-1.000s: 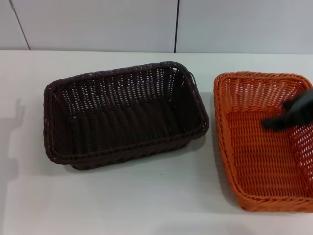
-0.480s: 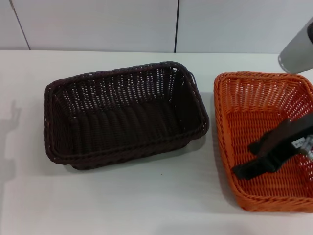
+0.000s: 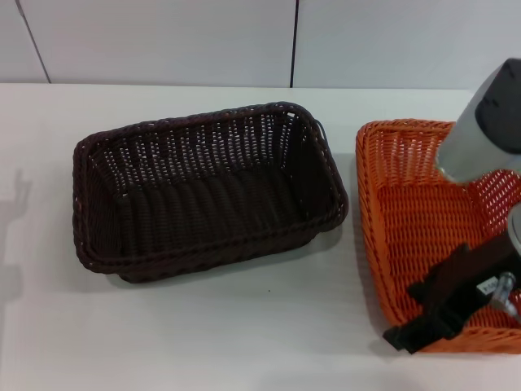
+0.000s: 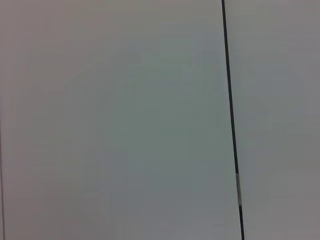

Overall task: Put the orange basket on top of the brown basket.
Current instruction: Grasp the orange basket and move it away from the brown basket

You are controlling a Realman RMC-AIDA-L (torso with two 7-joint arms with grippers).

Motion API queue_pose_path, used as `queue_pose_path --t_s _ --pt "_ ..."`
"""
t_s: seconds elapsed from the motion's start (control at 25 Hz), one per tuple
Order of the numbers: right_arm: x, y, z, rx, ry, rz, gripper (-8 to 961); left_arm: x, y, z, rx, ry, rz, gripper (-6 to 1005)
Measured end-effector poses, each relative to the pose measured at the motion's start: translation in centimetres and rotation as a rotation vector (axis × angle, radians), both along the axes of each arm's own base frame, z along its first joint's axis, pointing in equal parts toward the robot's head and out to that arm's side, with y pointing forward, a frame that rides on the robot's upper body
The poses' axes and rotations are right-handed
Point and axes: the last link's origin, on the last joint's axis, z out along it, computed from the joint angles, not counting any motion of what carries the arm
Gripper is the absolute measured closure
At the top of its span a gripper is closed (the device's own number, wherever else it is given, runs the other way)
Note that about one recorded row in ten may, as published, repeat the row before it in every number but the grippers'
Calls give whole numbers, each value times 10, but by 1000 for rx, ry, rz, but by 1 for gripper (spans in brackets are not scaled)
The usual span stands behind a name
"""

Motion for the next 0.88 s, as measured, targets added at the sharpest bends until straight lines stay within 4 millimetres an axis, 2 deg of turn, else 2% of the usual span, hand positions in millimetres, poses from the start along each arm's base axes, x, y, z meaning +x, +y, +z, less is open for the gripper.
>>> queue_pose_path --t_s 0.16,0.32,0.52,0.88 --pt "10 1 -2 -1 -34 -30 231 -1 0 1 4 -3 3 221" --pt "31 4 -8 -11 -114 -78 231 -2 1 2 9 -3 7 221" --pt "34 2 -16 -45 -126 -89 232 -5 0 3 12 -9 21 221" --pt "32 4 -18 -27 -203 -8 326 -8 -1 3 14 -24 26 221"
